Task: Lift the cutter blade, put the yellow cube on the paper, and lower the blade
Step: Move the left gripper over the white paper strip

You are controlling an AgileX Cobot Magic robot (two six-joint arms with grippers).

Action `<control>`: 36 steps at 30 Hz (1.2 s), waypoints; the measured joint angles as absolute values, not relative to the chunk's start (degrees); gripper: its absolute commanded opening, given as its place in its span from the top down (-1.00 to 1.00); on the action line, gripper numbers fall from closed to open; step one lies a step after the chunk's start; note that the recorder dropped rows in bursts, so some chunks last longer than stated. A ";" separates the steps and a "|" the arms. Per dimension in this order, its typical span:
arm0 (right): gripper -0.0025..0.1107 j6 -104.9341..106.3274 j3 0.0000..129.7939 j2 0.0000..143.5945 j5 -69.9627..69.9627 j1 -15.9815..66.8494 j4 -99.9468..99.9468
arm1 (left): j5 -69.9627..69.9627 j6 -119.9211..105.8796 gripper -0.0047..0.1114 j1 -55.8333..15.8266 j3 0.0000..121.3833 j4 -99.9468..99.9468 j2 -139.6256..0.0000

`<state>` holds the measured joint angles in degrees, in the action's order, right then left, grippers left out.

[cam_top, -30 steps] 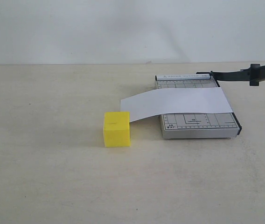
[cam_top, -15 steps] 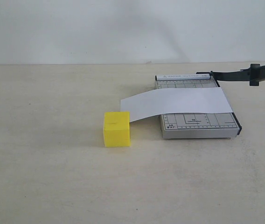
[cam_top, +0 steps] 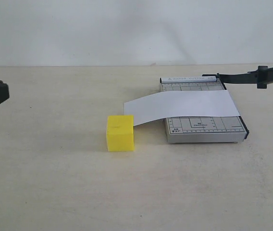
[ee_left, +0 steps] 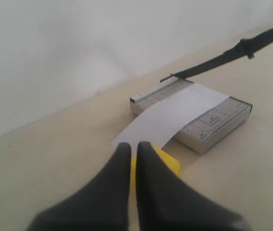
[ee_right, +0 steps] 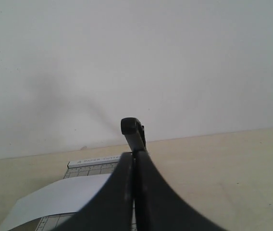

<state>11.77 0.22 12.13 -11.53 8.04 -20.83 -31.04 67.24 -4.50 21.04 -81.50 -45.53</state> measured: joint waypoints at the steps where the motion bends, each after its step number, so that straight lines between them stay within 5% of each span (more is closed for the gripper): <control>1: 0.96 11.77 0.22 12.13 -11.53 8.04 -20.83 | -31.27 65.92 0.84 -4.50 21.87 -81.61 -47.97; 6: 0.96 11.77 0.22 12.13 -11.53 8.04 -20.83 | -31.03 60.09 0.84 -7.70 25.01 -81.62 -58.16; 21: 0.96 11.77 0.22 12.13 -11.53 8.04 -20.83 | -23.06 33.67 0.84 -32.33 37.33 -53.98 -85.52; 28: 0.96 11.77 0.22 12.13 -11.53 8.04 -20.83 | -19.20 28.82 0.84 -42.26 54.19 -41.29 -104.03; 36: 0.96 11.77 0.22 12.13 -11.53 8.04 -20.83 | -11.64 25.97 0.84 -44.34 72.84 -38.73 -117.81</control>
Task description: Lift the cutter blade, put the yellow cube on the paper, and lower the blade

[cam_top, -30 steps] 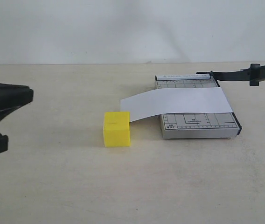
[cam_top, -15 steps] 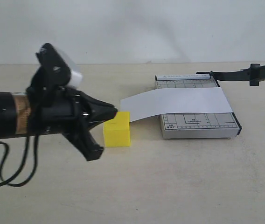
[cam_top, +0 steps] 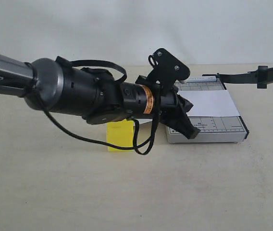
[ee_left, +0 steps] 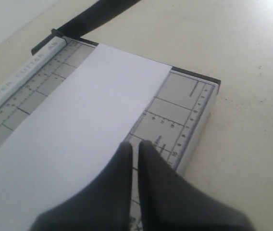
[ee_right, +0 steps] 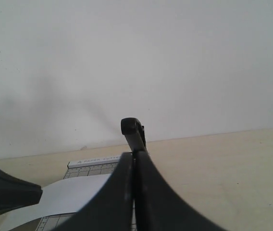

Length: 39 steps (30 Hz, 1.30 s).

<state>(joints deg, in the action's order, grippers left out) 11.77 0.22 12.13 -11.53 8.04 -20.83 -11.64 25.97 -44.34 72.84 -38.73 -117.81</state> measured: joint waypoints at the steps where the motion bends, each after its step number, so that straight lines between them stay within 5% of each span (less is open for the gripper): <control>1: 0.96 11.77 0.22 12.13 -11.53 8.04 -20.83 | -11.04 25.21 0.84 -44.34 74.41 -38.73 -118.51; 18: 0.96 11.77 0.22 12.13 -11.53 8.04 -20.83 | 2.56 20.76 0.84 -44.45 86.54 -38.84 -126.79; 39: 0.96 11.77 0.22 12.13 -11.53 8.04 -20.83 | -5.29 20.76 0.84 -44.45 88.81 -38.84 -129.27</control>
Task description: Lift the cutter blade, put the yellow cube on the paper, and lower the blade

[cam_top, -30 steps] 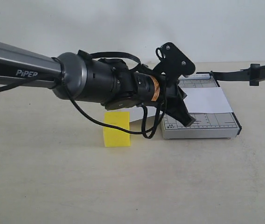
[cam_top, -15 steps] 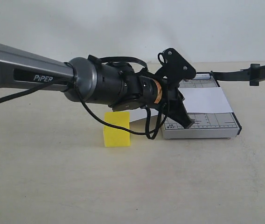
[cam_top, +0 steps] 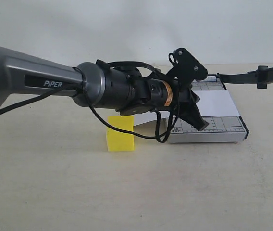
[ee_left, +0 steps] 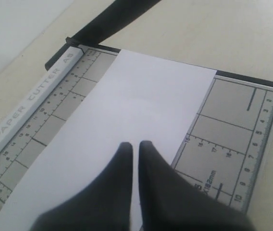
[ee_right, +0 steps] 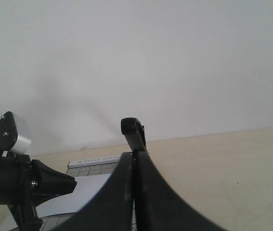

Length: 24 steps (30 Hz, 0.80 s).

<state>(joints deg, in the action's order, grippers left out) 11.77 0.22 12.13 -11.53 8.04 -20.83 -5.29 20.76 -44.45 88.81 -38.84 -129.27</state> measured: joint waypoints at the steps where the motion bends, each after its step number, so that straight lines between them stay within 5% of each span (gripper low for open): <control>1: 0.96 11.77 0.22 12.13 -11.53 8.04 -20.83 | -5.29 20.76 0.84 -44.45 89.39 -38.84 -129.73; 24: 0.96 11.77 0.22 12.13 -11.53 8.04 -20.94 | -3.97 18.30 0.84 -45.38 98.74 -38.84 -138.75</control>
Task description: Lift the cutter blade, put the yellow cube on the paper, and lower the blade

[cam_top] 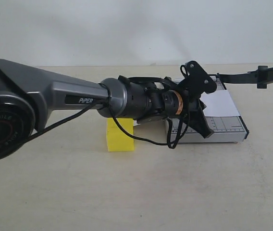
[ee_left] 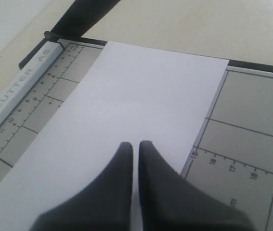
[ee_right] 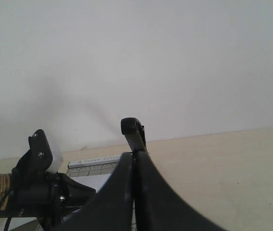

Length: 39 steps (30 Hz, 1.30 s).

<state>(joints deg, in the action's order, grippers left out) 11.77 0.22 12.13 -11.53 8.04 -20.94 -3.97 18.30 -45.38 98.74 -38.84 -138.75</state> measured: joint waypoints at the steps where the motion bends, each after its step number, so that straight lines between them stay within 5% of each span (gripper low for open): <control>1: 0.96 11.77 0.22 12.13 -11.53 8.04 -20.94 | -3.97 18.30 0.84 -45.38 98.79 -38.84 -138.92; 39: 0.96 11.77 0.22 12.13 -11.53 8.04 -21.05 | -8.53 18.10 0.84 -48.11 110.23 -38.71 -147.75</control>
